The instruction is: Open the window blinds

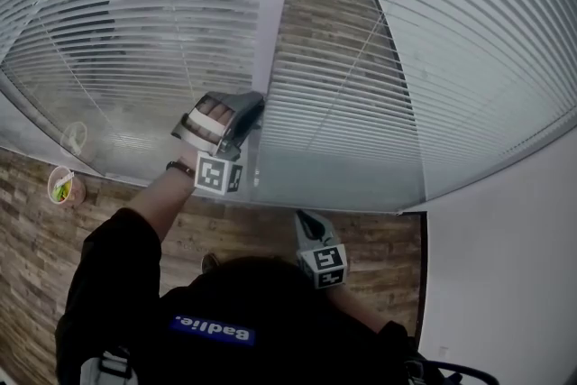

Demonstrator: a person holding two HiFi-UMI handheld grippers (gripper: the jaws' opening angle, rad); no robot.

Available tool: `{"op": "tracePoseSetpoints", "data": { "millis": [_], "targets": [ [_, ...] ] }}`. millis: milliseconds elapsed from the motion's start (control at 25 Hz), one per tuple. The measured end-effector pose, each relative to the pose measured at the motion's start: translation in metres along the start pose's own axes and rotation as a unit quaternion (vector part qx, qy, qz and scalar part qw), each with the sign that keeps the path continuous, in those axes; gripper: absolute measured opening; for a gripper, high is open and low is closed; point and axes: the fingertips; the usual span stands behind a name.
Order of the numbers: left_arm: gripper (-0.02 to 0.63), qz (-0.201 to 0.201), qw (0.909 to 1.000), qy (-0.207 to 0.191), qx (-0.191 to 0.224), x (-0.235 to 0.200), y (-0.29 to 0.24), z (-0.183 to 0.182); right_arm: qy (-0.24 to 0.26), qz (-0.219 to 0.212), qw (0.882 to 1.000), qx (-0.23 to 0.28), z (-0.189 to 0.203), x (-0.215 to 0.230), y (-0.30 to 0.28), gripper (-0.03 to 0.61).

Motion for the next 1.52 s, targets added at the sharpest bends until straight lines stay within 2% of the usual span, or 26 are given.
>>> {"op": "tracePoseSetpoints", "data": {
  "millis": [200, 560, 800, 1080, 1240, 1360, 1440, 1520],
  "targets": [
    [0.114, -0.029, 0.9961, 0.081, -0.021, -0.002, -0.001, 0.001, -0.001, 0.002, 1.000, 0.000, 0.001, 0.001, -0.001, 0.008],
    [0.120, -0.057, 0.9805, 0.183, -0.043, -0.006, -0.002, 0.002, -0.001, 0.002, 1.000, -0.004, 0.001, 0.002, -0.001, 0.003],
    [0.120, -0.071, 0.9702, 0.223, -0.064, -0.008, -0.003, 0.004, -0.004, 0.002, 1.000, -0.007, 0.002, 0.004, -0.002, 0.003],
    [0.121, -0.091, 0.9483, 0.291, -0.087, -0.010, -0.004, 0.006, -0.004, 0.001, 1.000, -0.007, 0.003, 0.004, -0.002, 0.003],
    [0.121, -0.093, 0.9403, 0.315, -0.090, -0.011, -0.004, 0.007, -0.006, 0.000, 1.000, -0.007, 0.004, 0.004, 0.000, 0.003],
    [0.121, -0.094, 0.9376, 0.322, -0.091, -0.012, -0.004, 0.007, -0.005, -0.003, 1.000, -0.008, 0.005, 0.004, 0.000, 0.003],
    [0.123, -0.089, 0.9402, 0.317, -0.088, -0.012, -0.004, 0.007, -0.005, -0.006, 1.000, -0.010, 0.006, 0.002, -0.001, 0.005],
    [0.126, -0.078, 0.9475, 0.299, -0.081, -0.011, -0.004, 0.006, -0.005, -0.009, 1.000, -0.012, 0.007, 0.001, -0.001, 0.007]
  ]
}}
Point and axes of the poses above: the fingertips, and each gripper's own axes: y backward along the fingers, x to its right, z out of its underside, and after that the axes turned 4 degrees about -z, right-handed
